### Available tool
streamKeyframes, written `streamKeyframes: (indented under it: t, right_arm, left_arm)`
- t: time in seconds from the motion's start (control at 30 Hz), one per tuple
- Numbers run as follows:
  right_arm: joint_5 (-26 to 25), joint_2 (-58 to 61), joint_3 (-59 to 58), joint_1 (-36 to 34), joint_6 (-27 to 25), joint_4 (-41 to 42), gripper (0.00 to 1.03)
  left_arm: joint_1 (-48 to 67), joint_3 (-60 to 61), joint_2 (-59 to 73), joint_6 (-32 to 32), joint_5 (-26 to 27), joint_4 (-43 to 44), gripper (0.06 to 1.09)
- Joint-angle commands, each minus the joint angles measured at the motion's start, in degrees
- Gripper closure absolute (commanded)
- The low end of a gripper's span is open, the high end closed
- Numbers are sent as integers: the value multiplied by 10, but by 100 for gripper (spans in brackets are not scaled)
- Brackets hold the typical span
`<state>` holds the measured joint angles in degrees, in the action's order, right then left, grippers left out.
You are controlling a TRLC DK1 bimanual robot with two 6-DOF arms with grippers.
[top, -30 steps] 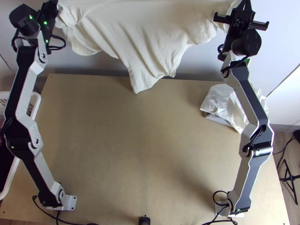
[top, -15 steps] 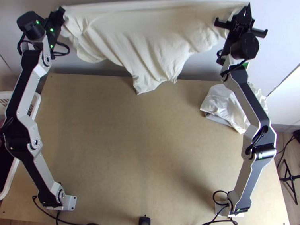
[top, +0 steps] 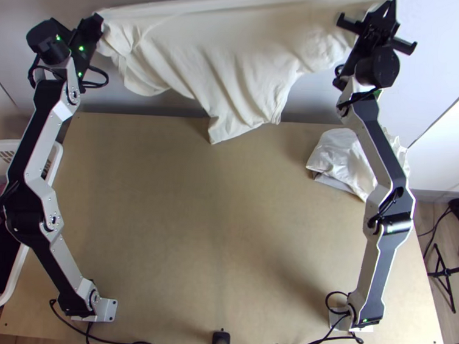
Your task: Fold the t-shirt
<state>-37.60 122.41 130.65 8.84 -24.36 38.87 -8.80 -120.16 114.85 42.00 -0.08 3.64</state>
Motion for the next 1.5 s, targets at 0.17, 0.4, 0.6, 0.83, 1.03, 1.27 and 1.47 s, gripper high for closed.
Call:
streamKeyframes:
  t: [0.17, 0.4, 0.6, 0.83, 1.03, 1.27, 1.47]
  right_arm:
    - [-5, -10, 44, -17, 58, 81, 100]
    - [32, -73, 42, 12, 64, 67, 100]
    - [60, -111, 47, 18, 59, 38, 100]
    - [63, -82, 34, 14, 49, 42, 100]
    - [63, -29, 36, -10, 48, 43, 100]
    - [76, 30, 54, -37, 29, 71, 100]
    - [58, 42, 58, -31, 19, 138, 100]
  left_arm:
    - [-25, -3, 12, 41, -217, 70, 105]
    - [-29, -96, -25, -38, -188, 100, 105]
    - [-13, -123, -85, -89, -124, 78, 105]
    - [3, -81, -69, -111, -122, 58, 105]
    - [1, -67, -12, -111, -118, 51, 105]
    - [14, -80, 49, -128, -103, 87, 105]
    - [40, -75, 62, -138, -179, 149, 105]
